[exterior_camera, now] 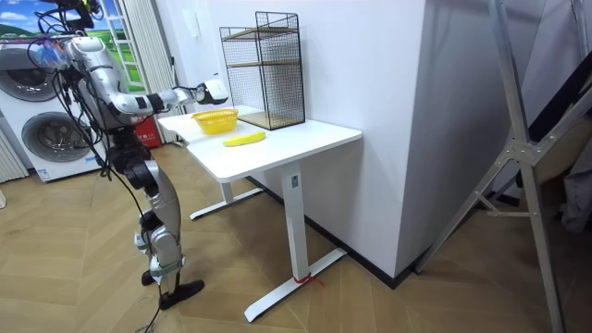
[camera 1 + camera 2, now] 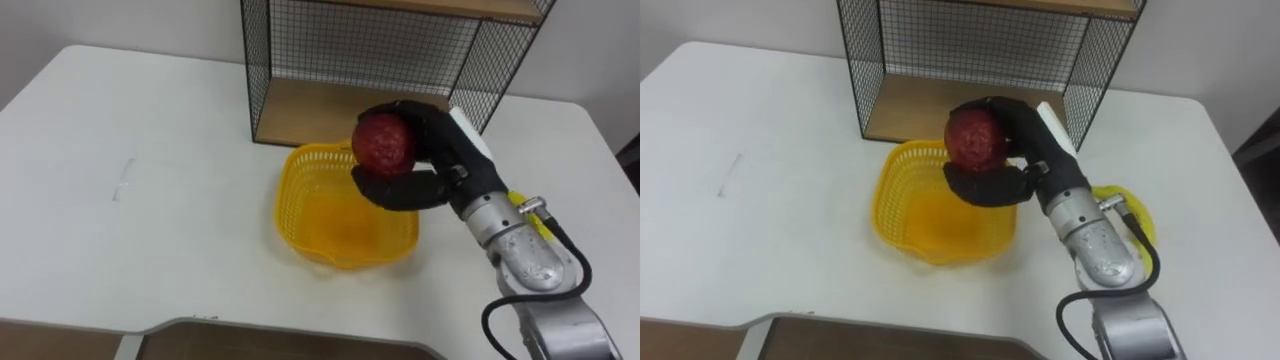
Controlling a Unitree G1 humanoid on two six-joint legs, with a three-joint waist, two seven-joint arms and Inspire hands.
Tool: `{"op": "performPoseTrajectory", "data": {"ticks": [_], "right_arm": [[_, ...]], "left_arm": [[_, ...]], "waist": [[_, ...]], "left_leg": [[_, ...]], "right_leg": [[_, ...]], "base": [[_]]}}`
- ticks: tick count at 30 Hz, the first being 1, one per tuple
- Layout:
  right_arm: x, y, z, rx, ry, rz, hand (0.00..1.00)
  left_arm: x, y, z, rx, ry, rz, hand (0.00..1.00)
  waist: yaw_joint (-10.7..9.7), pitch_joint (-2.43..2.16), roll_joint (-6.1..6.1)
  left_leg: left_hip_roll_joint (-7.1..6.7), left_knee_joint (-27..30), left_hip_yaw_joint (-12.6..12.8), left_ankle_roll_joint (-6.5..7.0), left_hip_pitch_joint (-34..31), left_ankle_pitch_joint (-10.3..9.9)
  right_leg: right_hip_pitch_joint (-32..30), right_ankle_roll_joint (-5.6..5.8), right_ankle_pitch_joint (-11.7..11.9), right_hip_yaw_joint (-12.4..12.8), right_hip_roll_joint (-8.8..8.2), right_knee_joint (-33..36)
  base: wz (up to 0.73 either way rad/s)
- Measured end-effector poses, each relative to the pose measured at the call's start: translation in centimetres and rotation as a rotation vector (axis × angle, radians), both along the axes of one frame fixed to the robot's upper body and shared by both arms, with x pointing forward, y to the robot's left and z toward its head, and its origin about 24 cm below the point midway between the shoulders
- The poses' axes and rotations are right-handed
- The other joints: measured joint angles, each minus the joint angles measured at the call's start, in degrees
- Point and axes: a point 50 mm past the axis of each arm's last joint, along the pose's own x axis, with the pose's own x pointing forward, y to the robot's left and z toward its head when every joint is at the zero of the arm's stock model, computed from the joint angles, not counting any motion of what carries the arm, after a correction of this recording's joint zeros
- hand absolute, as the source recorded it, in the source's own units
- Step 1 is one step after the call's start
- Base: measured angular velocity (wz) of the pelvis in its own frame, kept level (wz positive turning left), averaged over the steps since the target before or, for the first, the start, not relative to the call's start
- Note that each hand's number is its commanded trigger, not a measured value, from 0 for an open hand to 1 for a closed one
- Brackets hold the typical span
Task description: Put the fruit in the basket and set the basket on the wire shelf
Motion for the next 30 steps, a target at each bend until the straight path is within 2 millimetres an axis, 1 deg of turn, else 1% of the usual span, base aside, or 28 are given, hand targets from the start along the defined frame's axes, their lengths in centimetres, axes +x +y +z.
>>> {"op": "performPoseTrajectory", "data": {"ticks": [1, 2, 3, 4, 9, 11, 15, 18, 27, 30], "right_arm": [[0.0, 0.1, -0.1, -0.037, 0.006, 0.007, 0.91], [0.0, 0.1, -0.3, -0.064, 0.012, 0.014, 0.6], [-0.1, 0.3, -0.4, -0.081, 0.017, 0.023, 0.27], [-0.1, 0.4, -0.4, -0.086, 0.019, 0.028, 0.0], [-0.2, 0.8, -0.8, -0.105, 0.049, 0.06, 0.0], [-0.2, 0.7, -0.9, -0.121, 0.058, 0.062, 0.0], [-0.2, 0.7, -1.2, -0.121, 0.069, 0.059, 0.0], [-0.2, 0.6, -1.2, -0.121, 0.07, 0.055, 0.0], [-0.2, 0.6, -1.3, -0.121, 0.071, 0.053, 0.0], [-0.2, 0.3, -1.9, -0.125, 0.094, 0.037, 0.0]], "left_arm": [[0.4, 0.0, 0.0, -0.002, -0.005, -0.002, 0.0], [0.4, 0.0, 0.0, -0.001, -0.004, -0.001, 0.0], [0.5, 0.1, 0.0, 0.0, -0.005, -0.001, 0.0], [0.5, 0.1, 0.0, 0.001, -0.005, -0.001, 0.0], [0.5, 0.2, 0.0, 0.005, 0.011, 0.002, 0.0], [0.6, 0.2, 0.0, 0.006, 0.008, 0.001, 0.0], [0.5, 0.2, 0.0, 0.002, 0.014, 0.001, 0.0], [0.6, 0.2, 0.0, 0.001, 0.013, -0.002, 0.0], [1.2, 0.0, 0.0, -0.011, 0.004, -0.01, 0.0], [1.2, 0.1, 0.0, -0.01, 0.003, -0.01, 0.0]], "waist": [[0.3, -0.01, -0.13], [0.5, -0.06, -0.22], [0.6, -0.1, -0.28], [0.6, -0.1, -0.29], [1.0, -0.03, -0.3], [0.7, 0.1, -0.43], [0.4, 0.14, -0.48], [0.1, 0.18, -0.49], [0.2, 0.28, -0.36], [0.2, 0.31, -0.27]], "left_leg": [[0.0, 0.0, 0.0, 0.0, 0.0, 0.0], [0.01, 0.0, -0.1, 0.0, 0.0, 0.0], [0.01, 0.0, -0.1, 0.0, 0.0, 0.0], [0.01, 0.0, -0.2, 0.0, 0.0, 0.0], [0.01, 0.0, -0.5, 0.0, 0.0, 0.0], [0.0, 0.0, -0.6, 0.0, -0.1, 0.0], [-0.12, 0.1, -0.9, 0.01, -0.2, 0.0], [-0.24, 0.3, -1.6, 0.02, -0.3, 0.0], [-0.22, 0.1, -1.5, 0.02, -0.3, 0.0], [-0.21, 0.1, -1.5, 0.02, -0.1, 0.0]], "right_leg": [[0.0, 0.0, 0.0, -0.1, -0.02, 0.0], [0.1, 0.0, 0.0, -0.3, -0.04, 0.0], [0.1, 0.0, 0.0, -0.6, -0.07, 0.0], [0.1, 0.0, 0.0, -0.8, -0.11, 0.0], [0.2, 0.0, 0.0, -1.6, -0.27, 0.0], [0.2, 0.0, 0.0, -1.7, -0.29, 0.0], [0.5, 0.0, 0.0, -2.0, -0.44, -0.5], [1.0, 0.01, 0.0, -2.9, -0.62, -0.9], [1.0, 0.01, 0.0, -3.0, -0.61, -1.0], [1.1, 0.01, 0.0, -3.0, -0.6, -0.8]], "base": [[0.04], [0.07], [0.06], [0.05], [0.0], [0.0], [0.05], [0.13], [0.0], [0.0]]}}
